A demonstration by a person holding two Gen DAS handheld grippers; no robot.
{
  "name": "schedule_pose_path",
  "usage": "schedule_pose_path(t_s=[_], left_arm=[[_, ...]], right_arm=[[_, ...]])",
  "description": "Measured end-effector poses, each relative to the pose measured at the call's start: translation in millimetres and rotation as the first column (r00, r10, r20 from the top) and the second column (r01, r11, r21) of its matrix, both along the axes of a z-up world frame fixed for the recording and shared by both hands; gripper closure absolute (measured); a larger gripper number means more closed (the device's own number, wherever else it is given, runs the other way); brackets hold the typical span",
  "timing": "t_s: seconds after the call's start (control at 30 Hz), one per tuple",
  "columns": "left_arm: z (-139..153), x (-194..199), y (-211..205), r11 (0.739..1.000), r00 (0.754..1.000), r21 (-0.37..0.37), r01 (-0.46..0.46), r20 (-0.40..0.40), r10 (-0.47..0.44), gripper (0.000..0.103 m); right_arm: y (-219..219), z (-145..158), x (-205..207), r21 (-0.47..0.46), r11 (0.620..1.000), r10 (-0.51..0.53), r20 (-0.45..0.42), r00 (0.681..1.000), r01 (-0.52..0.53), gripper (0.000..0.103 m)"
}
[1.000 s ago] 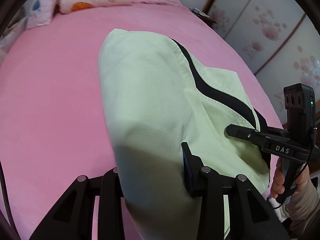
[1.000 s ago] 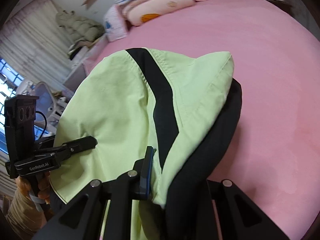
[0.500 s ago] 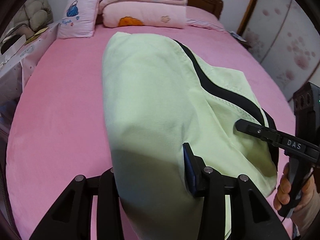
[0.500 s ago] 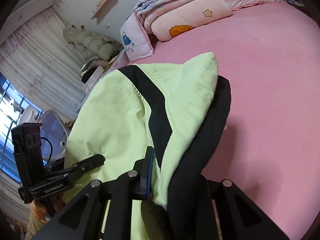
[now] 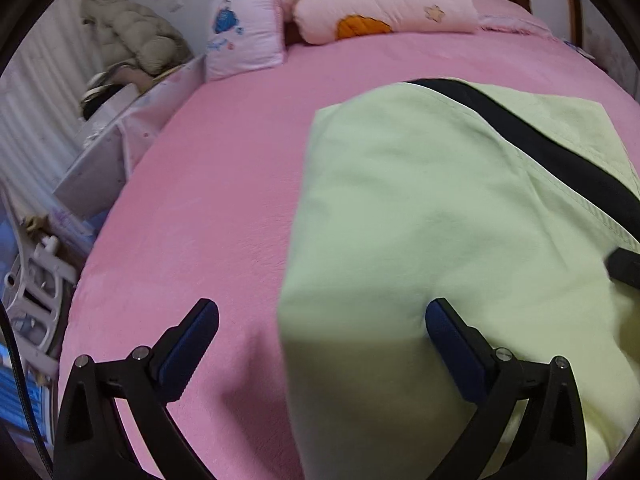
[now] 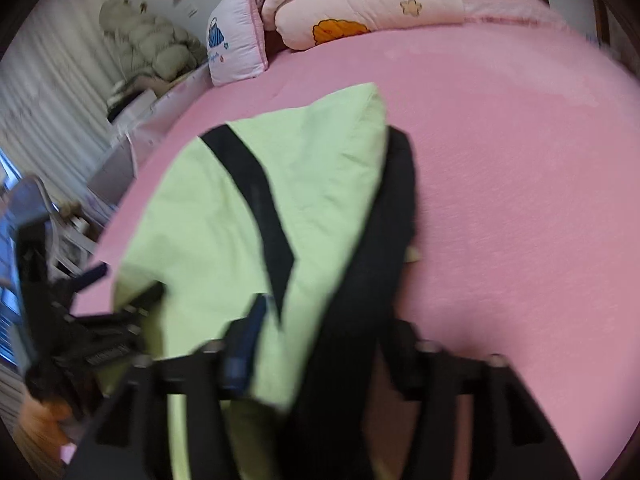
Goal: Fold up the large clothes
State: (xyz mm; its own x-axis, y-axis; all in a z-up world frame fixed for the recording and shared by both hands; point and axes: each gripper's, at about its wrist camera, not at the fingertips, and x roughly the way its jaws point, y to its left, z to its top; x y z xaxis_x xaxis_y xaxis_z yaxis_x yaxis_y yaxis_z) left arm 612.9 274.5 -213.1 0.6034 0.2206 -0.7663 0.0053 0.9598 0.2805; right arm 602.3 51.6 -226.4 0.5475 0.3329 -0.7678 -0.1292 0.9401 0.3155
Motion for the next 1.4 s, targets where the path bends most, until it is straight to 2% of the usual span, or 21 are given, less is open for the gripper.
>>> schedule_pose_path(t_s=[0.17,0.2,0.43,0.53,0.63,0.8,1.07,1.3,1.4], left_arm=[[12,-18,-22,0.979,0.997,0.202,-0.041,0.067,0.028,0.000],[16,-22,-21,0.978,0.998,0.202,-0.039,0.065,0.027,0.000],[53,-61,-31,0.994,1.000,0.110,-0.015,0.005,0.015,0.000],[76,-90,-43,0.998,1.000,0.067,-0.012,0.000,0.012,0.000],[105,-140,-62,1.000,1.000,0.019,-0.013,-0.002,0.013,0.000],[142,-194,-83,0.999,1.000,-0.050,-0.014,0.005,0.014,0.000],[186,-286,-112,0.976,1.000,-0.219,-0.008,0.007,0.010,0.000],[201,-349,-143,0.961,1.000,-0.278,0.004,-0.006,-0.006,0.000],[207,-371,-151,0.945,1.000,-0.328,-0.004,-0.005,0.003,0.000]], right_arm=[[-9,23,-25,-0.063,0.998,0.009,0.037,0.999,-0.007,0.039],[-12,30,-34,-0.077,0.997,0.014,0.046,0.999,-0.010,0.039],[-22,67,-81,-0.108,0.994,0.004,0.052,0.999,0.002,0.039],[-24,85,-99,-0.100,0.995,-0.004,0.050,0.999,0.009,0.039],[-27,105,-122,-0.085,0.996,-0.008,0.054,0.999,0.013,0.039],[-34,140,-172,-0.082,0.996,-0.015,0.078,0.997,0.022,0.039],[-68,174,-265,-0.050,0.998,-0.024,0.089,0.996,0.029,0.039],[-97,196,-333,-0.024,0.999,-0.045,0.127,0.991,0.048,0.039],[-106,199,-356,-0.023,0.998,-0.052,0.124,0.991,0.055,0.039]])
